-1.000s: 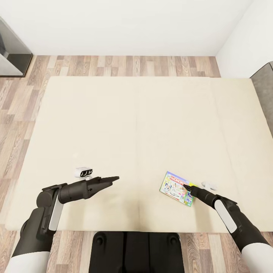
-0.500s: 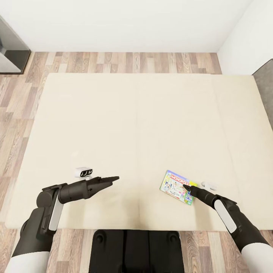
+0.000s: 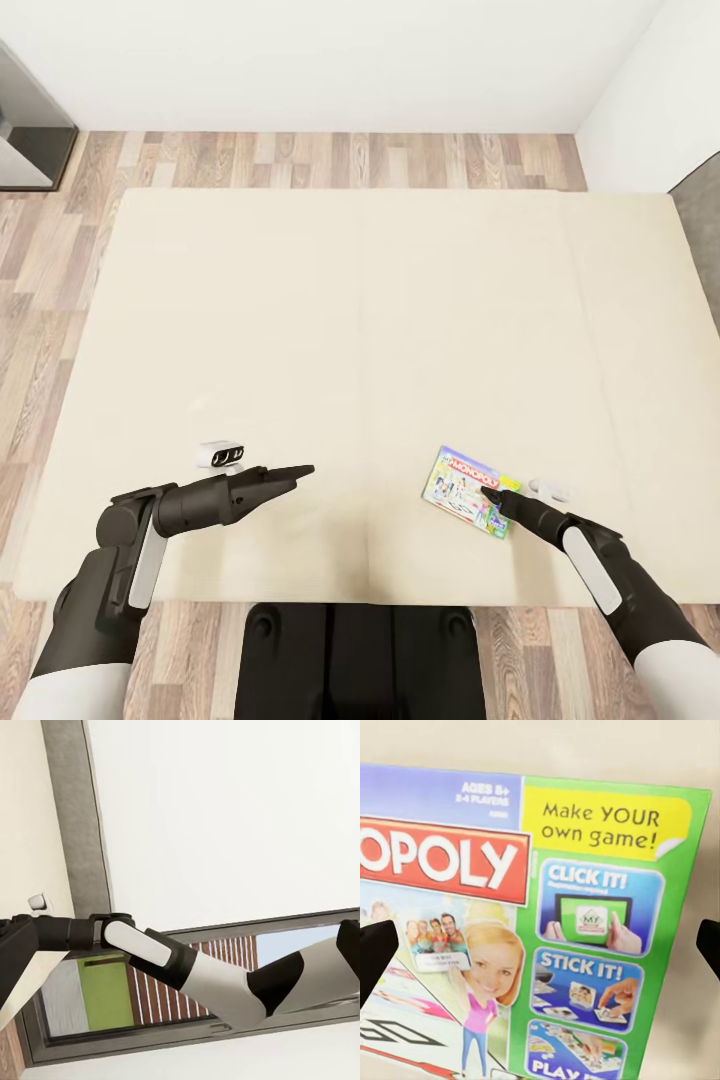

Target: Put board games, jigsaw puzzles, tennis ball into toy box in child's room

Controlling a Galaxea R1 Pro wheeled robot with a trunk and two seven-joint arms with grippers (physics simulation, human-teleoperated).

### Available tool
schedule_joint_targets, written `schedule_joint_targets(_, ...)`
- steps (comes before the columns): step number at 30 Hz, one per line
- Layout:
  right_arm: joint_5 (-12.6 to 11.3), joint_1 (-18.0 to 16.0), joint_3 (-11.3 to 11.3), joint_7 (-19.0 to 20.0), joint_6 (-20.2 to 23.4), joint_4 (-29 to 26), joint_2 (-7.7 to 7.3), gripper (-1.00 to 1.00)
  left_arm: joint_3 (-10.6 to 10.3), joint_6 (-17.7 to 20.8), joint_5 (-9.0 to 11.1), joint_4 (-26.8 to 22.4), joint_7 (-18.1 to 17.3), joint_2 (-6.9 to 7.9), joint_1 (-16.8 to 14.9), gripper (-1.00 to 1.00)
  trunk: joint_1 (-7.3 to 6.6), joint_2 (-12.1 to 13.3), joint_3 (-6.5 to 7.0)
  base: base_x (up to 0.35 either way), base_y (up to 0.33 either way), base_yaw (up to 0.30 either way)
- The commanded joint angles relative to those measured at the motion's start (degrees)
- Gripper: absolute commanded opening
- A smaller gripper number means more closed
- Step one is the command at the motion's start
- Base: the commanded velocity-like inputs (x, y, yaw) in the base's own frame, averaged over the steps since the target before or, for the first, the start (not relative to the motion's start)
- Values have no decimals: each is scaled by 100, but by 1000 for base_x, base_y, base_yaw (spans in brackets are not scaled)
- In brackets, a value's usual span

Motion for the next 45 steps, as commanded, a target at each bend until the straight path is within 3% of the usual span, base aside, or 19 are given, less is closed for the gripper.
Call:
schedule_joint_targets(1,-25,-1,9,-3,20,-4,-2,100,0,61,-4,-1,-23,1,-2,100,3,-9,-6,0,0,0)
schedule_joint_targets(45,-17,-1,62,-11,-7,-13,17,100,0,61,-8,-1,-23,1,-2,100,3,-9,-7,0,0,0)
